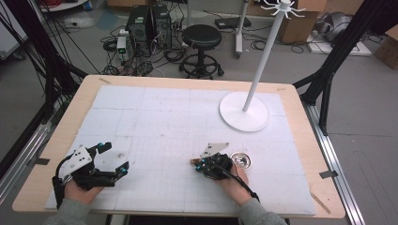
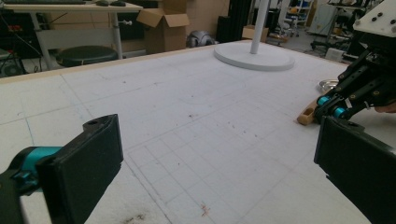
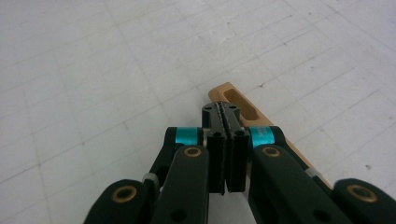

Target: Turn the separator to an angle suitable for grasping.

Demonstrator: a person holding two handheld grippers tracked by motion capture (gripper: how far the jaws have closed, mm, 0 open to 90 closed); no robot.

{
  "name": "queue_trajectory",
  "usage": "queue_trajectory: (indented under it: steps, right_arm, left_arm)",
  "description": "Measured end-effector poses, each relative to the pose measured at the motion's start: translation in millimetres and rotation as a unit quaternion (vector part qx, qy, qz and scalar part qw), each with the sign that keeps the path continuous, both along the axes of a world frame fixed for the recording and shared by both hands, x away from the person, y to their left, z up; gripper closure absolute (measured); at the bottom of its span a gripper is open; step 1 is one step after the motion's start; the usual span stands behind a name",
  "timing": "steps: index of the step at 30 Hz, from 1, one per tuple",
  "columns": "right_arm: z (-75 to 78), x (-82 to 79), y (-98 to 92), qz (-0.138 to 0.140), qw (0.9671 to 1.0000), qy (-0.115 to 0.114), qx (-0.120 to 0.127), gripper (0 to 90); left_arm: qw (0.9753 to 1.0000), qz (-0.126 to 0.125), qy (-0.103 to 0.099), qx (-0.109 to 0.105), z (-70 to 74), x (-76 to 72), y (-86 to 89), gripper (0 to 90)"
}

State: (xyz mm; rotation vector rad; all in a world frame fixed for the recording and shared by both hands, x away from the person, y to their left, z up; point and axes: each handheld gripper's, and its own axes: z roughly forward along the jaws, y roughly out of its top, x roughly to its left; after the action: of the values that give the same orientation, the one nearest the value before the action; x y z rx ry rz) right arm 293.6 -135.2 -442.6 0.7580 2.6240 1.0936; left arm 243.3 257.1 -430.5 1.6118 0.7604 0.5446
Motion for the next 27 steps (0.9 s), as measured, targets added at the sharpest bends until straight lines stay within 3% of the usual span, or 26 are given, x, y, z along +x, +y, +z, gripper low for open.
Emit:
queue_trajectory:
  steps: [27]
  right_arm:
    - [-2.6,27.3,10.8,-0.038,0.9992,-0.007,0.01,89.9]
  left_arm:
    - [1.0,-0.003,0.001,0.002,-0.3,-0.2,-0.9,1.7]
